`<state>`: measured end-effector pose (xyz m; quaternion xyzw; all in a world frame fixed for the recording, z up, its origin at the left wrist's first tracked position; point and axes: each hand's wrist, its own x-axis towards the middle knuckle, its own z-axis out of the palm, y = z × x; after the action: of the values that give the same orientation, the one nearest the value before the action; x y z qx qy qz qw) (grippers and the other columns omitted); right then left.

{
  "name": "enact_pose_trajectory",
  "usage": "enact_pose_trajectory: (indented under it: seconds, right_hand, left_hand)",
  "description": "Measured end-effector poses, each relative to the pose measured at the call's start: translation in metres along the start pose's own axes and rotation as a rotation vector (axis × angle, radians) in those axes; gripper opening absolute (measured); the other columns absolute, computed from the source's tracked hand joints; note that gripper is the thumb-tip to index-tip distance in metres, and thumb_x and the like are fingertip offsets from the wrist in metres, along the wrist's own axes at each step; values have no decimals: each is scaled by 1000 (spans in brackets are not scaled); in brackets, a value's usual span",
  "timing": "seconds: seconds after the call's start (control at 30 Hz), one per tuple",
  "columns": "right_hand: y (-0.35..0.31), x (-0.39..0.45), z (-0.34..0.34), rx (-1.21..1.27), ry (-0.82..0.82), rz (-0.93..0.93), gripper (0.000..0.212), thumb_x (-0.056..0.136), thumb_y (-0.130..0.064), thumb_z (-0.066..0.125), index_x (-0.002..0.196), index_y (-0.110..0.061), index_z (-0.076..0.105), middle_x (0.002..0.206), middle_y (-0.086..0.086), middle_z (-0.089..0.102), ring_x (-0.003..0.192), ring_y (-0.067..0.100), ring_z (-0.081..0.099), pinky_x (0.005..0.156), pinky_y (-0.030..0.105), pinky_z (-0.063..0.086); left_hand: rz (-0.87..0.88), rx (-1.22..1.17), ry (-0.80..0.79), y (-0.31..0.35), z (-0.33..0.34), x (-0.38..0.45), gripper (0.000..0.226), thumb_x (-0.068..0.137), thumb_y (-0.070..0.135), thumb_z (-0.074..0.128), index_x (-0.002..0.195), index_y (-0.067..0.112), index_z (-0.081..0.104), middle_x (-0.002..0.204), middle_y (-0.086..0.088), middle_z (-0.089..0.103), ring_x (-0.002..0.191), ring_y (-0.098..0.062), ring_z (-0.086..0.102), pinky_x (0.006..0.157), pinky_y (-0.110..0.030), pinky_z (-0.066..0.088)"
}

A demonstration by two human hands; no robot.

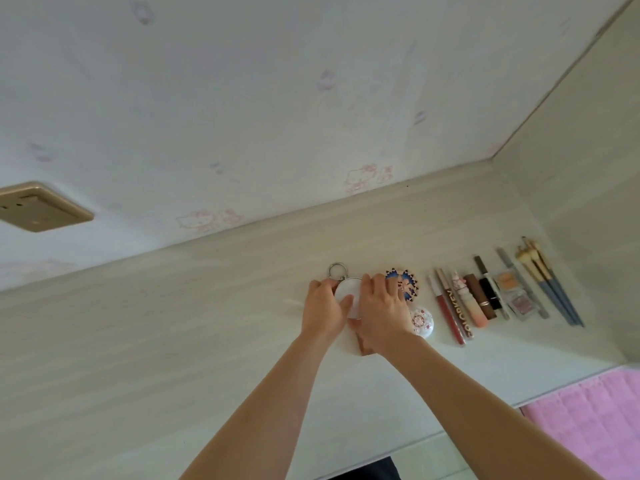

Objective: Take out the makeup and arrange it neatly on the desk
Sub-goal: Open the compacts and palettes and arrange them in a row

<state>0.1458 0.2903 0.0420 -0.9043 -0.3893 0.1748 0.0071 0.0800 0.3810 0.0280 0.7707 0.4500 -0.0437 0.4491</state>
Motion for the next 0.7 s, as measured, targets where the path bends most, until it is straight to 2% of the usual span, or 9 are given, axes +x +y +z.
enact_pose_trajectory:
  seconds: [0.07, 0.1, 0.17, 0.27, 0.33, 0.4, 0.47, 0.57, 0.7]
  right_hand:
    - [3, 1, 3, 6, 33, 0, 74, 50, -45, 85, 105, -3, 60, 98, 11, 57, 92, 33, 55, 77, 38, 50]
    - [5, 1, 3, 26, 57, 5, 70, 39, -41, 88, 93, -4, 62, 89, 10, 58, 83, 32, 58, 67, 37, 52]
    - [8, -2, 0, 76, 114, -12, 69, 31, -35, 90, 87, -5, 64, 83, 9, 58, 77, 32, 59, 60, 36, 53]
    - [7, -7, -10, 152, 169, -33, 67, 38, -34, 88, 93, -4, 65, 85, 11, 58, 79, 36, 59, 67, 40, 54]
    - [5, -7, -16, 226, 163, -31, 72, 46, -38, 88, 104, -5, 63, 95, 12, 58, 89, 37, 56, 76, 44, 52]
    - [0, -8, -22, 269, 157, -53, 79, 49, -42, 87, 114, -6, 60, 103, 13, 57, 96, 37, 53, 79, 46, 50]
    - [-6, -11, -28, 315, 170, -105, 82, 51, -43, 87, 118, -5, 59, 106, 14, 56, 97, 37, 52, 77, 46, 49]
    - [-18, -15, -40, 380, 159, -181, 83, 61, -49, 82, 127, -6, 54, 112, 12, 51, 101, 32, 49, 81, 41, 47]
    - [-42, -28, -62, 466, 81, -346, 77, 75, -44, 75, 139, -15, 43, 120, 6, 45, 110, 22, 42, 87, 25, 38]
  left_hand:
    - [-53, -56, -15, 3, -1, 0, 29, 87, 24, 65, 114, 14, 58, 114, -4, 51, 97, -22, 59, 83, -28, 46]
    - [-70, -95, -19, 3, -2, 0, 25, 87, 22, 65, 110, 15, 57, 112, -3, 55, 97, -22, 60, 82, -28, 47]
    - [-92, -194, -27, 7, -7, -5, 21, 88, 18, 63, 107, 15, 56, 103, 1, 61, 92, -17, 60, 75, -24, 47]
    - [-112, -367, -26, 13, -17, -17, 22, 89, 15, 62, 109, 16, 54, 99, 4, 63, 87, -13, 62, 72, -23, 51]
    - [-118, -477, 7, 14, -24, -26, 22, 87, 15, 63, 106, 19, 56, 101, 2, 65, 88, -20, 66, 80, -38, 57]
    - [-145, -575, 42, 14, -35, -35, 23, 84, 14, 65, 106, 19, 59, 102, -1, 68, 86, -28, 68, 80, -47, 57]
    - [-180, -684, 81, 13, -46, -42, 25, 84, 12, 67, 108, 16, 60, 101, -5, 70, 83, -29, 69, 80, -45, 58]
    - [-246, -871, 130, 12, -64, -55, 25, 85, 12, 67, 109, 15, 63, 95, -9, 73, 79, -22, 66, 79, -40, 59]
    - [-265, -1019, 187, 0, -96, -75, 15, 87, 13, 64, 101, 11, 72, 87, -12, 67, 77, -20, 60, 72, -35, 56]
